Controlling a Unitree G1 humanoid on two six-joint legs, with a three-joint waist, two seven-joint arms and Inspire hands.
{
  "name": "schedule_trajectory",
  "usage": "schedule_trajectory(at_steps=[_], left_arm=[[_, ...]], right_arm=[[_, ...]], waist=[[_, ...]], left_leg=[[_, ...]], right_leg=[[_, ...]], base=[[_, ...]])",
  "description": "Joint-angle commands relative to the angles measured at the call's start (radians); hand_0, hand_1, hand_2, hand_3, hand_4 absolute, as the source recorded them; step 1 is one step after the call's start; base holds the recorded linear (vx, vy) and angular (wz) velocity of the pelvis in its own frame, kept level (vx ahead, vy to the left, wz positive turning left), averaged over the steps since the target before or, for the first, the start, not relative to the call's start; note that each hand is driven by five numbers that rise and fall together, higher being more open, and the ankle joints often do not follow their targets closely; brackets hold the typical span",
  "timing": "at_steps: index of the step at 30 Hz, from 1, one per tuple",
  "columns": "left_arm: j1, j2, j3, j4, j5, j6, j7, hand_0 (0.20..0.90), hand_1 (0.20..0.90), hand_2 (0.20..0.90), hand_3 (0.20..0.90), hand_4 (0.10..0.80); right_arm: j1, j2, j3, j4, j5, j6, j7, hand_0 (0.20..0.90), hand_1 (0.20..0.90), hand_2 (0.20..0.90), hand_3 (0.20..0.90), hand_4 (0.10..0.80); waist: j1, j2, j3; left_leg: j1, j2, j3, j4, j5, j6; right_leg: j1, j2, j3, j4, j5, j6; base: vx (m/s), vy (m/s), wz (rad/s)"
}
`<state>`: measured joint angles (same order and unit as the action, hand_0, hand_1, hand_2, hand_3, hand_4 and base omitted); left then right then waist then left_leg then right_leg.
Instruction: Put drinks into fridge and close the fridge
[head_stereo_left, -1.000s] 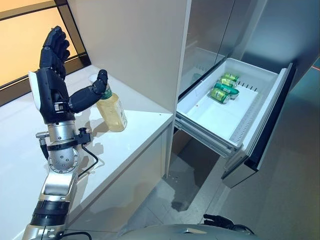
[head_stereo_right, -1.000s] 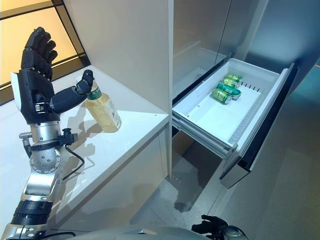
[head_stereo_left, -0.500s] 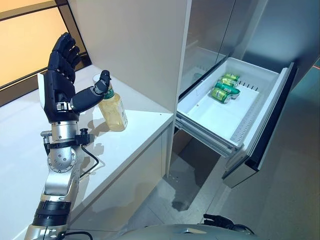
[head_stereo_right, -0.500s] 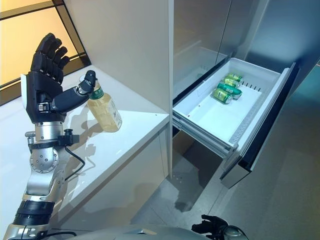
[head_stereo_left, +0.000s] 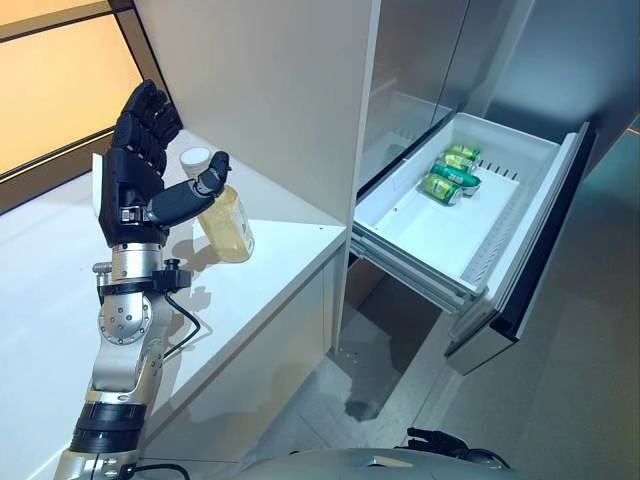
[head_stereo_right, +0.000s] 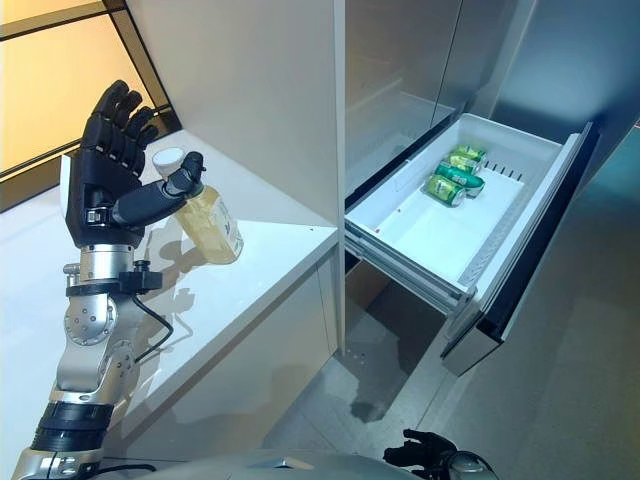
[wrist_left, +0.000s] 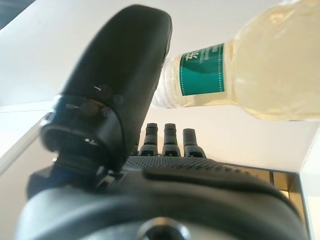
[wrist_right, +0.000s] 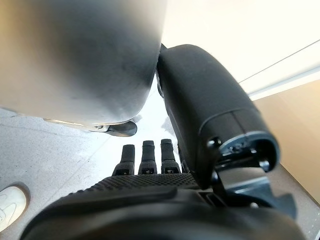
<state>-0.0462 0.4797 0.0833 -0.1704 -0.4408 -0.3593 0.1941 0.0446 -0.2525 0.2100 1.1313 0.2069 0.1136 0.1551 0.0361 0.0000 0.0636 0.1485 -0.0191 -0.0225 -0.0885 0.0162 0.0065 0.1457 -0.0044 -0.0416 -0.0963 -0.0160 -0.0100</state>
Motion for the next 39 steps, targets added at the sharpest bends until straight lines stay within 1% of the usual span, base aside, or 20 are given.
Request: schedule_trajectory(at_steps=[1,5,7,12,15,29,39], left_arm=[[-0.075,0.042,0.089,-0.079,0.006,-0.135,0.038,0.900,0.900,0.900,0.900,0.800],[-0.084,0.048,0.095,-0.080,-0.034,-0.124,-0.003,0.900,0.900,0.900,0.900,0.800],[-0.084,0.047,0.093,-0.086,-0.066,-0.094,-0.038,0.900,0.900,0.900,0.900,0.800],[-0.078,0.047,0.077,-0.075,-0.074,-0.009,-0.086,0.900,0.900,0.900,0.900,0.800],[-0.075,0.052,0.071,-0.070,-0.089,0.028,-0.115,0.900,0.900,0.900,0.900,0.800],[-0.063,0.047,0.035,-0.084,-0.145,0.121,-0.200,0.900,0.900,0.900,0.900,0.800],[-0.049,0.061,0.029,-0.097,-0.183,0.175,-0.246,0.900,0.900,0.900,0.900,0.800]], right_arm=[[0.011,-0.012,0.028,-0.014,-0.007,0.012,0.012,0.900,0.900,0.900,0.900,0.800],[0.013,-0.014,0.029,-0.018,-0.010,0.011,0.013,0.900,0.900,0.900,0.900,0.800],[0.013,-0.014,0.028,-0.023,-0.011,0.014,0.012,0.900,0.900,0.900,0.900,0.800],[0.016,-0.017,0.025,-0.023,-0.020,0.012,0.015,0.900,0.900,0.900,0.900,0.800],[0.014,-0.017,0.024,-0.019,-0.022,0.010,0.015,0.900,0.900,0.900,0.900,0.800],[0.011,-0.017,0.024,-0.032,-0.017,0.017,0.005,0.900,0.900,0.900,0.900,0.800],[0.007,-0.023,0.025,-0.054,-0.012,0.035,0.000,0.900,0.900,0.900,0.900,0.800]], waist=[[-0.004,-0.024,-0.045],[-0.005,-0.022,-0.047],[-0.006,-0.020,-0.046],[-0.008,-0.017,-0.048],[-0.007,-0.015,-0.048],[-0.004,-0.011,-0.039],[0.000,-0.007,-0.035]], left_leg=[[-0.041,-0.039,-0.069,0.001,-0.061,0.006],[-0.042,-0.039,-0.069,0.001,-0.062,0.005],[-0.041,-0.039,-0.070,0.001,-0.062,0.005],[-0.040,-0.039,-0.068,0.001,-0.062,0.004],[-0.041,-0.040,-0.068,0.001,-0.061,0.005],[-0.044,-0.040,-0.066,0.001,-0.059,0.008],[-0.048,-0.038,-0.065,0.001,-0.054,0.006]], right_leg=[[-0.028,-0.005,-0.014,0.016,-0.002,0.067],[-0.029,-0.005,-0.013,0.017,-0.003,0.067],[-0.028,-0.005,-0.014,0.016,-0.003,0.068],[-0.026,-0.005,-0.014,0.016,-0.004,0.069],[-0.027,-0.005,-0.014,0.016,-0.003,0.070],[-0.029,-0.006,-0.017,0.017,-0.001,0.072],[-0.031,-0.007,-0.023,0.015,0.001,0.072]], base=[[0.000,0.000,0.00],[0.000,0.000,0.00],[0.000,0.000,0.00],[0.000,0.000,0.00],[0.000,0.000,0.00],[0.000,0.000,0.00],[0.000,0.000,0.00]])
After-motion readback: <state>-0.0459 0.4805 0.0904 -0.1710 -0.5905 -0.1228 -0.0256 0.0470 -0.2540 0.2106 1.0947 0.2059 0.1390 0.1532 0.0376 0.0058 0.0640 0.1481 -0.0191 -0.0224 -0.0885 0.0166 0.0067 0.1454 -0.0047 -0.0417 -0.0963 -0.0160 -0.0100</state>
